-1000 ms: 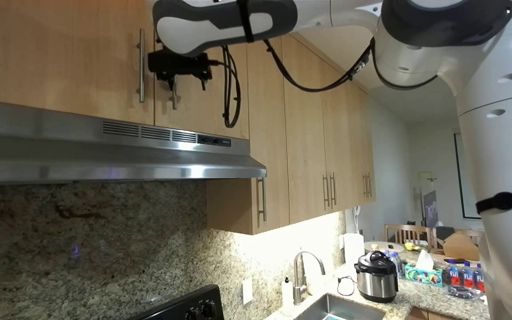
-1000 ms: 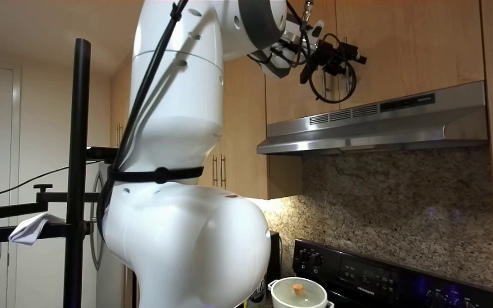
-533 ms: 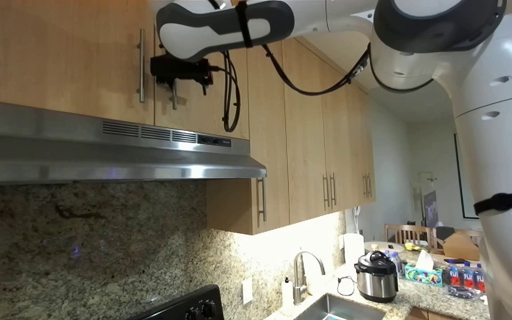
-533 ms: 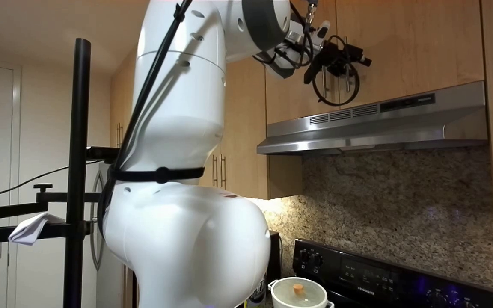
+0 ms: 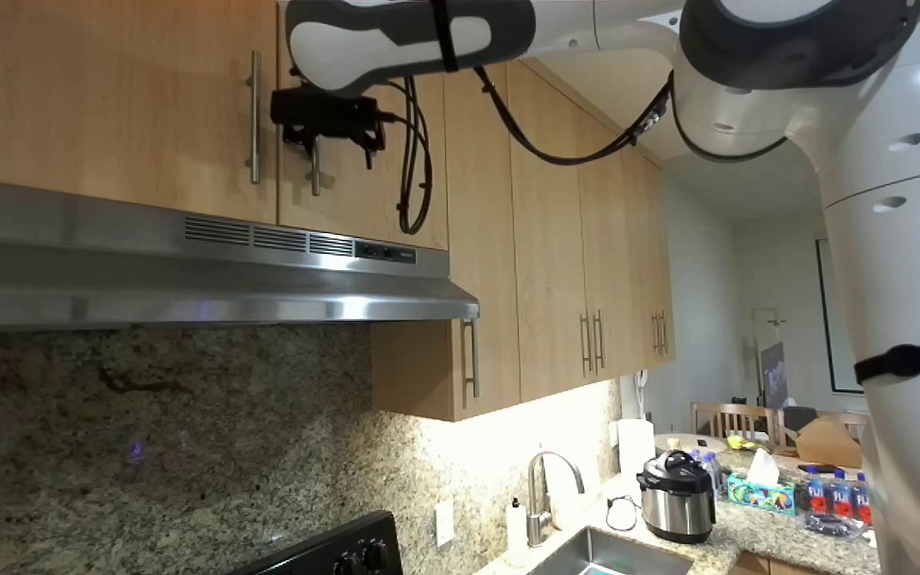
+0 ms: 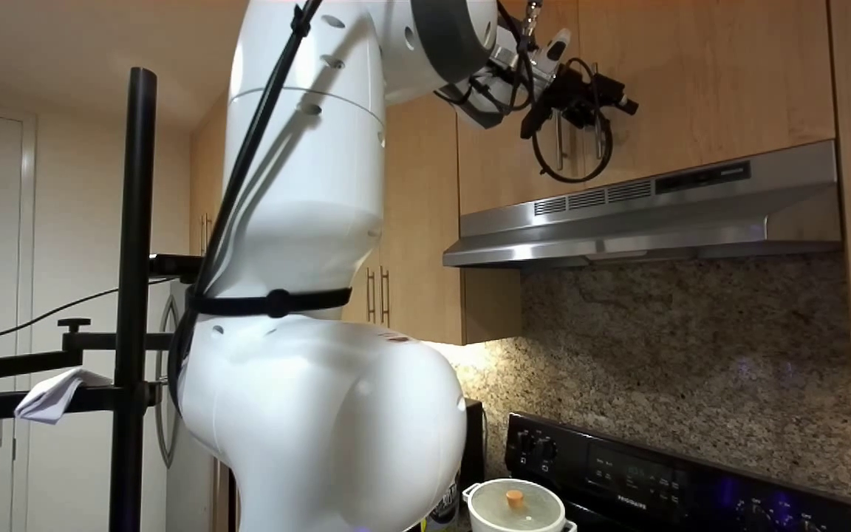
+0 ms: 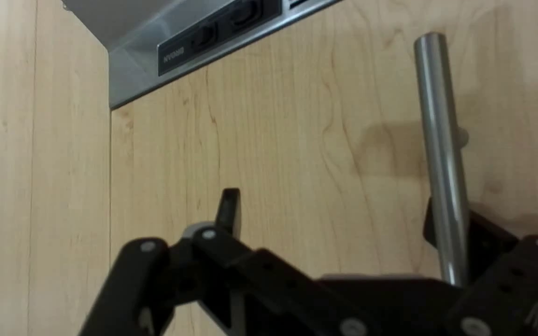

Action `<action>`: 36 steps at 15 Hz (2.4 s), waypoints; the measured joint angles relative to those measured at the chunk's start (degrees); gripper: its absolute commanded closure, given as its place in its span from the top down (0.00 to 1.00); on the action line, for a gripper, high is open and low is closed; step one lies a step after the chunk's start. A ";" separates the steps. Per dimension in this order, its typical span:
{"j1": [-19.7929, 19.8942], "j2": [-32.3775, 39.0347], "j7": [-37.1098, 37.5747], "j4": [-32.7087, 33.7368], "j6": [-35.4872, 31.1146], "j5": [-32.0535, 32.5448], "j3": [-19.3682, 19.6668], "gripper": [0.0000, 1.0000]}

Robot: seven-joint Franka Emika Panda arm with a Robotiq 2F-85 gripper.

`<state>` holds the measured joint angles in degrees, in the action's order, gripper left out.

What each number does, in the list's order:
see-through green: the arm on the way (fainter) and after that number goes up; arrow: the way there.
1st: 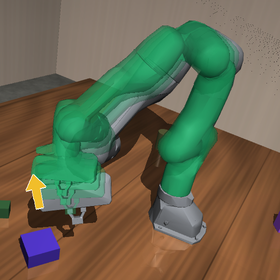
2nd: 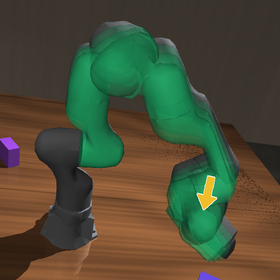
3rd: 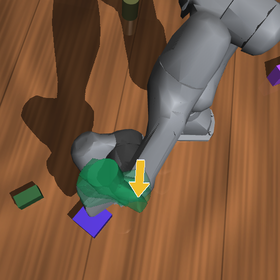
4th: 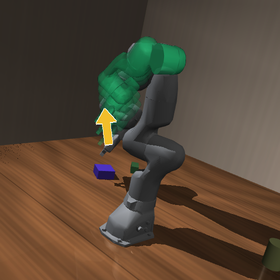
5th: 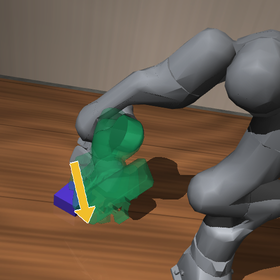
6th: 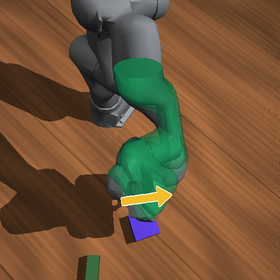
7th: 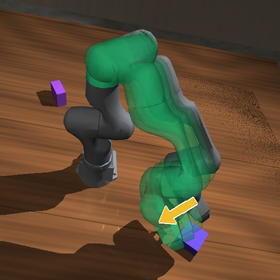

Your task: Open the top right cabinet door

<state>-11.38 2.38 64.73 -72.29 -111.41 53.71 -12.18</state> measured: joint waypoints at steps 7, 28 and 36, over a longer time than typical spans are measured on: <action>0.06 -2.69 -2.67 -0.06 -0.03 -9.40 1.61 1.00; -0.20 -10.70 -5.35 -0.78 3.43 -16.92 4.29 1.00; -0.49 -15.40 -13.05 -4.16 3.44 -24.19 7.20 1.00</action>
<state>-11.86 -13.02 51.68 -76.45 -107.96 29.52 -4.97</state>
